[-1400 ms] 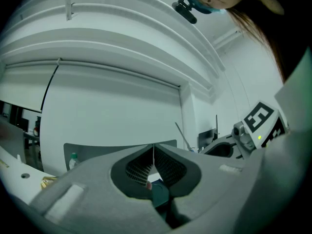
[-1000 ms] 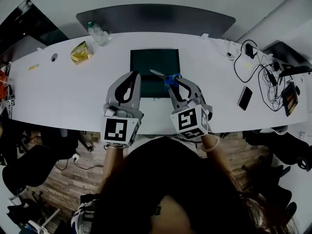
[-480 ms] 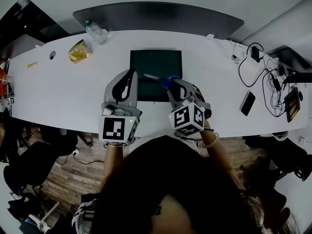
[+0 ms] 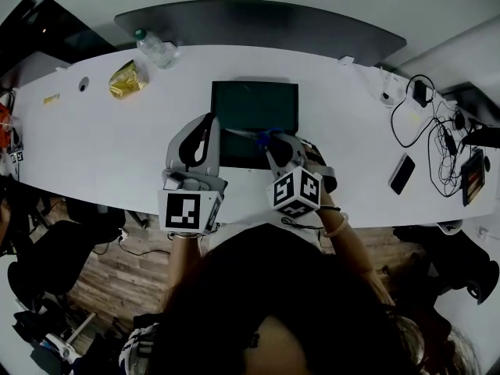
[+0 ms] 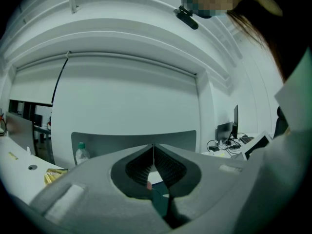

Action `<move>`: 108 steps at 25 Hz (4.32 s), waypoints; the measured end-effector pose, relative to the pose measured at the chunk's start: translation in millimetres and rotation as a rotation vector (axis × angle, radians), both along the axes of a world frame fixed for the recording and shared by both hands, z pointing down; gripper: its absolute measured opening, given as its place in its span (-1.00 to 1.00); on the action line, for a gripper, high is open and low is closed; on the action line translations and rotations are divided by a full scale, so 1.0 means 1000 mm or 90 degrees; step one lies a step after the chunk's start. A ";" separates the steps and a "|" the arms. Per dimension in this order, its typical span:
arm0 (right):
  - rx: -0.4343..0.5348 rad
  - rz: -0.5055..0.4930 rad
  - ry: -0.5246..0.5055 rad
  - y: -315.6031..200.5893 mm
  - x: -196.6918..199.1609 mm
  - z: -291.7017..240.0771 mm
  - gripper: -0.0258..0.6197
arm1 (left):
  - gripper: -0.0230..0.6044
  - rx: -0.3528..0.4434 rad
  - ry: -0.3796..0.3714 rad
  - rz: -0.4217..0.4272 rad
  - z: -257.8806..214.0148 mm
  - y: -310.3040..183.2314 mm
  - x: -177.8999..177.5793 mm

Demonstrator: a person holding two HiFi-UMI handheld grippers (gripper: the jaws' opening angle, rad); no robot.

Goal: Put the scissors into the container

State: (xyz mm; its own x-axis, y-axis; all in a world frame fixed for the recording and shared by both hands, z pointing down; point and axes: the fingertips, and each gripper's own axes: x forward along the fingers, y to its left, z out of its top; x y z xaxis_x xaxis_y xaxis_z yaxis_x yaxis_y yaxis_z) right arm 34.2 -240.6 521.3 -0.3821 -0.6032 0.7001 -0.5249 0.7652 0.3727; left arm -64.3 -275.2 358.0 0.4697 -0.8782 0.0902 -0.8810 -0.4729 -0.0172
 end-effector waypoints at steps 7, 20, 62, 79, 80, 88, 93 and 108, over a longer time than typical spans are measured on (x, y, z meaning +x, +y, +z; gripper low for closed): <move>-0.037 -0.037 0.047 0.001 -0.008 0.029 -0.66 | -0.87 -0.008 0.005 -0.013 0.010 -0.006 -0.004; -0.123 -0.060 0.103 0.003 -0.015 0.077 -0.66 | -0.88 -0.027 0.046 -0.038 0.028 -0.019 -0.022; -0.191 -0.076 0.209 -0.011 -0.023 0.132 -0.65 | -0.88 -0.079 0.051 -0.052 0.063 -0.031 -0.028; -0.193 -0.091 0.218 -0.009 -0.025 0.131 -0.64 | -0.88 -0.084 0.047 -0.037 0.063 -0.026 -0.025; -0.194 -0.092 0.218 -0.009 -0.025 0.131 -0.63 | -0.88 -0.084 0.046 -0.035 0.063 -0.026 -0.024; -0.201 -0.092 0.206 -0.007 -0.025 0.130 -0.59 | -0.88 -0.082 0.042 -0.024 0.060 -0.025 -0.020; -0.196 -0.085 0.200 -0.006 -0.025 0.127 -0.60 | -0.89 -0.075 0.042 -0.014 0.056 -0.023 -0.017; -0.170 -0.016 0.132 0.001 -0.024 0.095 -0.61 | -0.88 -0.063 0.044 0.010 0.046 -0.005 -0.018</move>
State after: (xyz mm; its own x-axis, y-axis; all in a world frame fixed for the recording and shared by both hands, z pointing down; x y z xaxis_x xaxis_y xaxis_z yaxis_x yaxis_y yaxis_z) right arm 9.9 -239.9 616.5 -0.2271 -0.3807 0.8964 -0.4389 0.8617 0.2547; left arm -81.9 -279.9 404.2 0.4910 -0.8593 0.1437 -0.8711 -0.4826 0.0908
